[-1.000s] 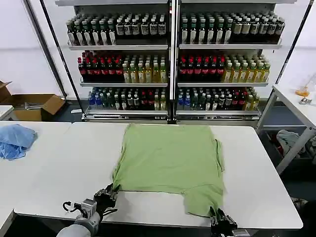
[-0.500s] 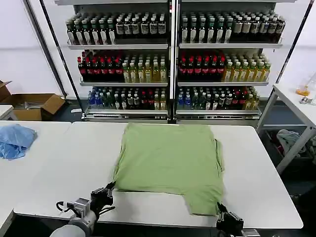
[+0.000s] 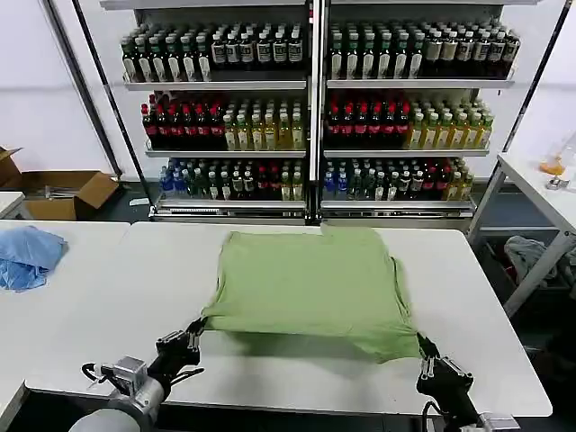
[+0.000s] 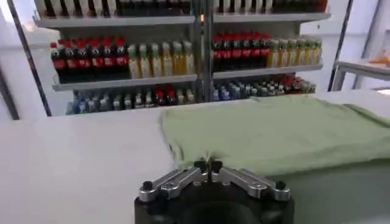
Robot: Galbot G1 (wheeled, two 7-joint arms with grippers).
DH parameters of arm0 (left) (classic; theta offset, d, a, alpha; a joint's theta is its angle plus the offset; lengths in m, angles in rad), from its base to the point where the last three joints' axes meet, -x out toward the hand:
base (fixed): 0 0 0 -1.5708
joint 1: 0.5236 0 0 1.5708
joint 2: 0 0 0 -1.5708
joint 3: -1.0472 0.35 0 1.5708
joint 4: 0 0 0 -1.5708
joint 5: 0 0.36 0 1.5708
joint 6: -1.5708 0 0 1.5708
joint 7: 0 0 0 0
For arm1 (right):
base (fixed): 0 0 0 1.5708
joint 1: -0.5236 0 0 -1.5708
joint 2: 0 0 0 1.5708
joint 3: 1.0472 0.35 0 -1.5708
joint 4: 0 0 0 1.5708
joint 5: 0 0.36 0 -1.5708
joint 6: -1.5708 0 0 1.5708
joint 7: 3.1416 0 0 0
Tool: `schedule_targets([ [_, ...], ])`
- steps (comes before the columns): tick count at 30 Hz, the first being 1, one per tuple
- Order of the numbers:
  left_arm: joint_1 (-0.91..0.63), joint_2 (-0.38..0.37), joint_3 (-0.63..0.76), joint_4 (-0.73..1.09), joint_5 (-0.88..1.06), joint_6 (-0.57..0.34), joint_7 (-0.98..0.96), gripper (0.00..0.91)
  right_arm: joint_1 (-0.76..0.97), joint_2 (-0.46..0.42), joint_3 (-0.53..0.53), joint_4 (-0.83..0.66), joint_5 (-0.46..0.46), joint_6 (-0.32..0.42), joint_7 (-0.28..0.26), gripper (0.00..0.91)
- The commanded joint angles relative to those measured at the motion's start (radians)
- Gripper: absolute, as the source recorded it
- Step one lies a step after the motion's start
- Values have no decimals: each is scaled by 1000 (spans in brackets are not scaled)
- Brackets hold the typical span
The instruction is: Fold and organize the clothes.
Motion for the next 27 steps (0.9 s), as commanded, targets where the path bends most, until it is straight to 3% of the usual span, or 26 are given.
schedule_targets([
  [1, -129, 35, 55, 102, 9, 6, 14, 30, 192, -60, -20, -144, 22, -8, 5, 0],
  [11, -279, -12, 147, 269, 103, 18, 23, 30, 367, -115, -75, -301, 1, -129, 15, 0],
  [27, -422, -85, 237, 464, 200, 2, 21, 30, 524, -101, -195, -466, -36, -161, 13, 0],
])
